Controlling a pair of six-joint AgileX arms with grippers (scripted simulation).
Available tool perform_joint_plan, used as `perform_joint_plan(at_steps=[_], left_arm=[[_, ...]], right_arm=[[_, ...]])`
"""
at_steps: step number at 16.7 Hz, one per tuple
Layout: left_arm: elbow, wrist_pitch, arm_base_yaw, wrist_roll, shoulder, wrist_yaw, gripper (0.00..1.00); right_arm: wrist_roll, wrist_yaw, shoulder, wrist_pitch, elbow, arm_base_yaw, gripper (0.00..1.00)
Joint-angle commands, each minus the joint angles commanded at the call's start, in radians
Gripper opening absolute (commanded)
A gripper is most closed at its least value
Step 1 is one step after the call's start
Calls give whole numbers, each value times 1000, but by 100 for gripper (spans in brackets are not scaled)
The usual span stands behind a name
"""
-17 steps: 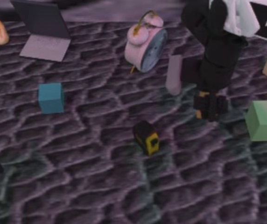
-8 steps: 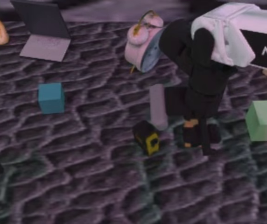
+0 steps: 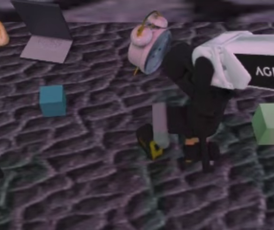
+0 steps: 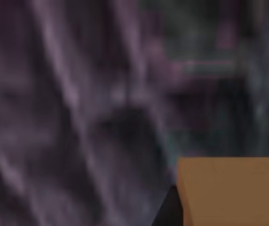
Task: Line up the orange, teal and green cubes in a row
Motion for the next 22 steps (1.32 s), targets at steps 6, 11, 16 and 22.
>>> perform_joint_plan(at_steps=[6, 11, 16, 22], left_arm=[[0, 0, 0, 0, 0, 0, 100], [0, 0, 0, 0, 0, 0, 100], [0, 0, 0, 0, 0, 0, 100], [0, 0, 0, 0, 0, 0, 100]], right_arm=[[-2, 1, 25, 75, -51, 3, 0], [-2, 1, 25, 75, -51, 3, 30], [-2, 1, 25, 75, -51, 3, 68], [-2, 1, 25, 75, -51, 3, 100]])
